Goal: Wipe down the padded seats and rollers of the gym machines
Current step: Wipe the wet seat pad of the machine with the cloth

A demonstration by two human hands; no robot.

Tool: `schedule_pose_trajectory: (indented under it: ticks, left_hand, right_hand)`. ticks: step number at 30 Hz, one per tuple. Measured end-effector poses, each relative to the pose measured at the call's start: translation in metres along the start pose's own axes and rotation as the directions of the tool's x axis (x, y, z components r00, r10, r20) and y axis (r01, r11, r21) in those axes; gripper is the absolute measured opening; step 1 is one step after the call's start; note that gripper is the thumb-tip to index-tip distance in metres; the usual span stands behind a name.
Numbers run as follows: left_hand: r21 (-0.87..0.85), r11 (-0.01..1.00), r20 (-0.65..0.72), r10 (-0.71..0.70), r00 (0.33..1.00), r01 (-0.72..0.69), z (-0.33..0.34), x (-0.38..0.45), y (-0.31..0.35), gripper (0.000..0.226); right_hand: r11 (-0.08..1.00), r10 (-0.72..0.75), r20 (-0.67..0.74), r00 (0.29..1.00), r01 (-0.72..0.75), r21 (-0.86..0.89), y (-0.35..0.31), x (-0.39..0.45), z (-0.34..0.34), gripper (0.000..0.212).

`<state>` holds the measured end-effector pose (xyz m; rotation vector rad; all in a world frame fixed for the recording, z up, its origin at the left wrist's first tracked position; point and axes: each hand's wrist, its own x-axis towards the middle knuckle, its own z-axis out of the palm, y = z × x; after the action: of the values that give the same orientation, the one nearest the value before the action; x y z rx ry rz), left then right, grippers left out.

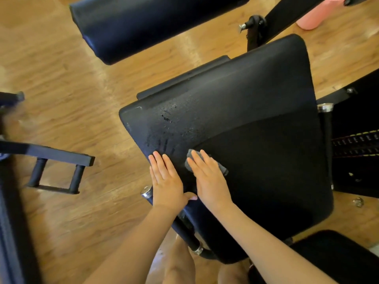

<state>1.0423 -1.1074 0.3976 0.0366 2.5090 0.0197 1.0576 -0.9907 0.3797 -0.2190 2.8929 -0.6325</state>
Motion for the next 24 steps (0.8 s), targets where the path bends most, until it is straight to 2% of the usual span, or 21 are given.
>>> schedule_pose_trajectory:
  ticks: [3,6,8,10,13,18,22,24]
  left_hand:
    - [-0.042,0.997,-0.054,0.062,0.997,-0.065,0.004,-0.002,-0.011,0.139]
    - [-0.128,0.981,-0.151,0.129,0.98,-0.149,0.009,-0.005,-0.029,0.13]
    - [-0.132,0.973,-0.193,0.161,0.968,-0.188,0.012,-0.006,-0.04,0.125]
    - [-0.134,0.968,-0.212,0.183,0.96,-0.214,0.014,-0.005,-0.044,0.121]
    - [-0.151,0.964,-0.24,0.179,0.954,-0.219,0.018,-0.003,-0.046,0.123]
    - [-0.252,0.952,-0.275,0.101,0.956,-0.173,0.028,-0.004,-0.051,0.131]
    - [-0.307,0.929,-0.319,0.106,0.942,-0.208,0.036,-0.002,-0.052,0.132]
    - [-0.306,0.924,-0.343,0.116,0.932,-0.228,0.039,-0.001,-0.054,0.131]
  right_hand:
    - [0.999,-0.04,-0.069,0.997,0.038,-0.02,0.004,0.0,-0.001,0.059]
    - [0.989,0.13,-0.106,0.986,-0.121,0.087,-0.012,0.0,0.008,0.052]
    - [0.979,0.188,-0.119,0.975,-0.177,0.098,-0.024,0.001,0.017,0.056]
    - [0.996,0.092,-0.095,0.991,-0.092,-0.001,-0.029,0.0,0.021,0.066]
    - [0.979,-0.129,0.005,0.992,0.128,-0.161,-0.027,-0.003,0.023,0.081]
    - [0.946,-0.237,0.05,0.97,0.243,-0.217,-0.025,-0.006,0.026,0.08]
    - [0.882,-0.402,0.091,0.911,0.412,-0.228,-0.018,0.018,0.018,0.088]
    - [0.878,-0.43,0.091,0.898,0.439,-0.189,-0.021,0.034,0.017,0.084]
